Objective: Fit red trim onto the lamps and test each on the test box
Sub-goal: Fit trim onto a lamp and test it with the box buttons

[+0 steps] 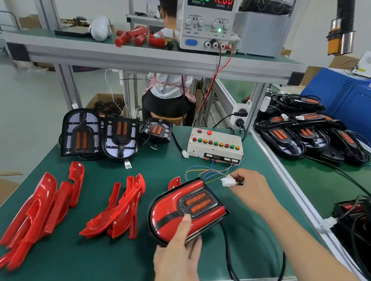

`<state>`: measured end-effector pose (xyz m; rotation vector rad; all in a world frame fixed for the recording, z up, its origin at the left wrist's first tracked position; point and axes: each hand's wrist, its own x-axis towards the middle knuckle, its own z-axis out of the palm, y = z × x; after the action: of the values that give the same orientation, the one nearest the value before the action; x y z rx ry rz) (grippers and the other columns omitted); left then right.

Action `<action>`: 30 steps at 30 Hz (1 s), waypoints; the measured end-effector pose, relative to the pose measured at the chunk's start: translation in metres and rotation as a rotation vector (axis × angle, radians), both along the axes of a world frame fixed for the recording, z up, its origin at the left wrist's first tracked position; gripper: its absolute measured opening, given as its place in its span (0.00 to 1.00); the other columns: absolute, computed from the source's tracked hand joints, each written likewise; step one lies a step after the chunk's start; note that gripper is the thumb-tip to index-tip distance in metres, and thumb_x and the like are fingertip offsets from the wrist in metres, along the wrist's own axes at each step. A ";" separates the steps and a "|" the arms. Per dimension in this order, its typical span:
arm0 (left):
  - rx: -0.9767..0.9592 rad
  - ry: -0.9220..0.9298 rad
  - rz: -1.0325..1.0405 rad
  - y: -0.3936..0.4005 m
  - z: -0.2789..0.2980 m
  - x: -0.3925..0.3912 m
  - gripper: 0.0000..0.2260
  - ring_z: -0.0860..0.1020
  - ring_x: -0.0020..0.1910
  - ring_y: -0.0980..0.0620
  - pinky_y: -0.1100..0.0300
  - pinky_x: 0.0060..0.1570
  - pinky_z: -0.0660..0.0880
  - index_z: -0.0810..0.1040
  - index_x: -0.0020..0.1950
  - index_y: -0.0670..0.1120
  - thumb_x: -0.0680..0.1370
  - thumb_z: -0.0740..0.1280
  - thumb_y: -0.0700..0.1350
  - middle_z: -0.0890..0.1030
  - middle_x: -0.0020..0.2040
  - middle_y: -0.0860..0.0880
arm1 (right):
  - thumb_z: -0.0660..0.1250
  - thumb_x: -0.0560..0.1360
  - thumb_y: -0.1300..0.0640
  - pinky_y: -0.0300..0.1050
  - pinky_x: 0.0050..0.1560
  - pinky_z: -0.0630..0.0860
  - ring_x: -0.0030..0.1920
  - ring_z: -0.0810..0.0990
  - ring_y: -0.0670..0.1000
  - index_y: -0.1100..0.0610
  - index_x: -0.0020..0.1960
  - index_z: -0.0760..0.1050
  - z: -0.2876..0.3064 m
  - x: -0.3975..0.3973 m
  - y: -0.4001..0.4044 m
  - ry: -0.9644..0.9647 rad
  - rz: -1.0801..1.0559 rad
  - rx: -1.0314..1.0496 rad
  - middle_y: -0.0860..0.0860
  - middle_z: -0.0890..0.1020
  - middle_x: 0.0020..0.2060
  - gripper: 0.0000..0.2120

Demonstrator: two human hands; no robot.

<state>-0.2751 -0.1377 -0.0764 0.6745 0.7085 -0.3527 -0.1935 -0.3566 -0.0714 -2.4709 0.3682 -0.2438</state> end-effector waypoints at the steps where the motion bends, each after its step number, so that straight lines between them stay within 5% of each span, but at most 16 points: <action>1: -0.007 0.020 -0.005 -0.006 0.000 -0.003 0.20 0.84 0.53 0.40 0.46 0.63 0.77 0.76 0.61 0.39 0.72 0.77 0.36 0.84 0.55 0.37 | 0.75 0.72 0.59 0.37 0.40 0.72 0.41 0.80 0.49 0.52 0.46 0.84 0.003 0.002 -0.001 -0.012 0.007 0.007 0.47 0.84 0.40 0.04; 4: -0.022 0.062 0.000 -0.024 -0.001 -0.010 0.19 0.84 0.53 0.40 0.46 0.66 0.75 0.75 0.58 0.41 0.71 0.78 0.36 0.84 0.55 0.38 | 0.75 0.73 0.56 0.31 0.31 0.68 0.35 0.76 0.43 0.50 0.44 0.83 0.011 0.009 -0.002 -0.020 0.028 0.008 0.45 0.83 0.38 0.02; 10: -0.042 0.108 0.022 -0.050 -0.004 -0.014 0.15 0.83 0.53 0.38 0.45 0.64 0.76 0.74 0.53 0.39 0.73 0.78 0.38 0.84 0.52 0.38 | 0.76 0.73 0.55 0.36 0.37 0.70 0.41 0.78 0.44 0.50 0.46 0.84 0.009 0.014 -0.001 -0.013 0.039 -0.011 0.45 0.83 0.42 0.03; 19: 0.019 0.051 -0.121 -0.051 -0.007 -0.012 0.21 0.85 0.45 0.42 0.52 0.46 0.79 0.77 0.55 0.33 0.75 0.76 0.50 0.85 0.45 0.35 | 0.76 0.73 0.54 0.32 0.38 0.69 0.42 0.79 0.40 0.44 0.42 0.81 -0.005 0.014 0.009 -0.024 0.054 0.024 0.41 0.84 0.41 0.07; 24: 0.011 0.049 -0.216 -0.059 -0.005 -0.016 0.25 0.86 0.42 0.42 0.54 0.39 0.80 0.79 0.47 0.34 0.75 0.74 0.58 0.86 0.39 0.38 | 0.77 0.73 0.51 0.27 0.38 0.67 0.41 0.78 0.35 0.44 0.41 0.80 -0.008 0.013 0.017 -0.047 0.077 0.018 0.38 0.83 0.39 0.06; 30: -0.095 0.102 -0.354 -0.036 0.000 -0.011 0.32 0.86 0.44 0.41 0.50 0.43 0.80 0.77 0.56 0.33 0.71 0.75 0.62 0.86 0.44 0.36 | 0.77 0.73 0.52 0.31 0.39 0.70 0.41 0.79 0.39 0.45 0.42 0.82 -0.003 0.014 0.018 -0.012 0.099 0.024 0.41 0.84 0.40 0.05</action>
<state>-0.2862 -0.1736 -0.0767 0.6952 0.6641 -0.7457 -0.1795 -0.3387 -0.0744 -2.4554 0.2413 -0.2110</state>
